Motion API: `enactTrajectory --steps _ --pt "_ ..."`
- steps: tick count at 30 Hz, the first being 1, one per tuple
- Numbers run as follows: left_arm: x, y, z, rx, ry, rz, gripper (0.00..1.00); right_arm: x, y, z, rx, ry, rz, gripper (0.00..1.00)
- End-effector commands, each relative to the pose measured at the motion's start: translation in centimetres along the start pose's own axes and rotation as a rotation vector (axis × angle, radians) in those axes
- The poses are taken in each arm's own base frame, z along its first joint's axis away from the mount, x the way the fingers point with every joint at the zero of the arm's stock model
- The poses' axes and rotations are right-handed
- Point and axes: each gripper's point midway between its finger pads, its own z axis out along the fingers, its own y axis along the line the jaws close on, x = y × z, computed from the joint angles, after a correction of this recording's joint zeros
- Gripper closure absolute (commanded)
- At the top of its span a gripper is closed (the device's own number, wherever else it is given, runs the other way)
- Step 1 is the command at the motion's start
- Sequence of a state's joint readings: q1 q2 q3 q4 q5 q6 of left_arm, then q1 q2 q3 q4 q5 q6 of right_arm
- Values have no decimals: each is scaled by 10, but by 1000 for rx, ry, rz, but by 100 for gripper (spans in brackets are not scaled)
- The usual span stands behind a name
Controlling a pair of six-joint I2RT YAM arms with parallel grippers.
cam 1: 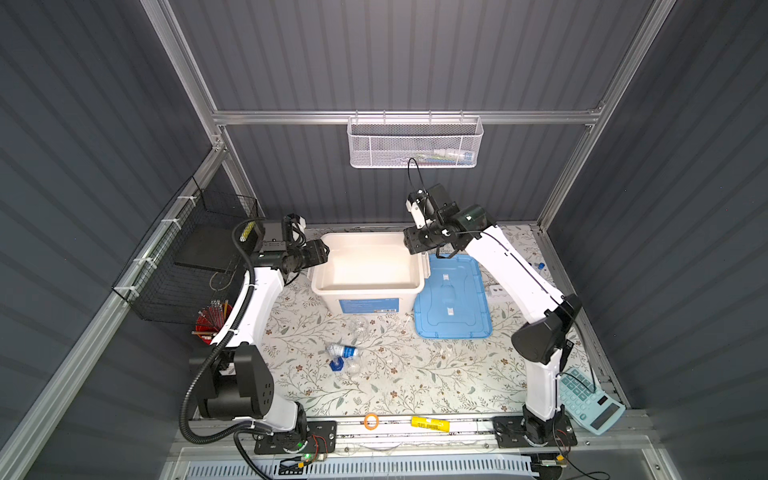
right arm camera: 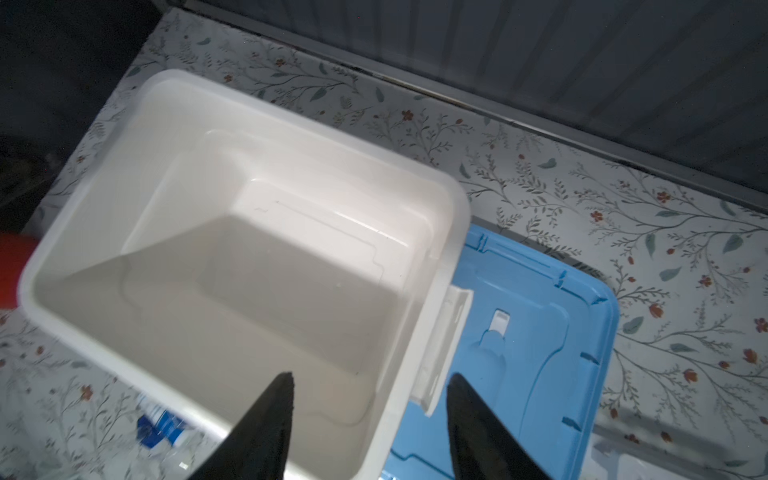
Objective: Organize the chemistry lab equipment
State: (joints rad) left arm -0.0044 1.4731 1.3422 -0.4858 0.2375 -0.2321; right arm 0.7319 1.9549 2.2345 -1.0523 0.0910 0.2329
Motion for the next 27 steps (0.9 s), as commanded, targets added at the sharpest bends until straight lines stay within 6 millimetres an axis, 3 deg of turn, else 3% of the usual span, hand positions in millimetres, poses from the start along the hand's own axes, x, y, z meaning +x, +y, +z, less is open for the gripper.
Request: enactTrajectory --steps 1,7,13,17,27 --pt "-7 -8 -31 19 -38 44 31 49 47 -3 -54 106 -27 40" --pt "0 -3 -62 7 -88 33 30 110 94 2 -114 227 -75 41" --pt "10 6 -84 -43 -142 6 30 145 125 23 -130 268 -110 43" --pt "17 5 -91 -45 -150 9 30 157 136 42 -149 272 -132 45" --pt "28 10 -100 -72 -153 5 31 160 142 87 -93 291 -332 49"
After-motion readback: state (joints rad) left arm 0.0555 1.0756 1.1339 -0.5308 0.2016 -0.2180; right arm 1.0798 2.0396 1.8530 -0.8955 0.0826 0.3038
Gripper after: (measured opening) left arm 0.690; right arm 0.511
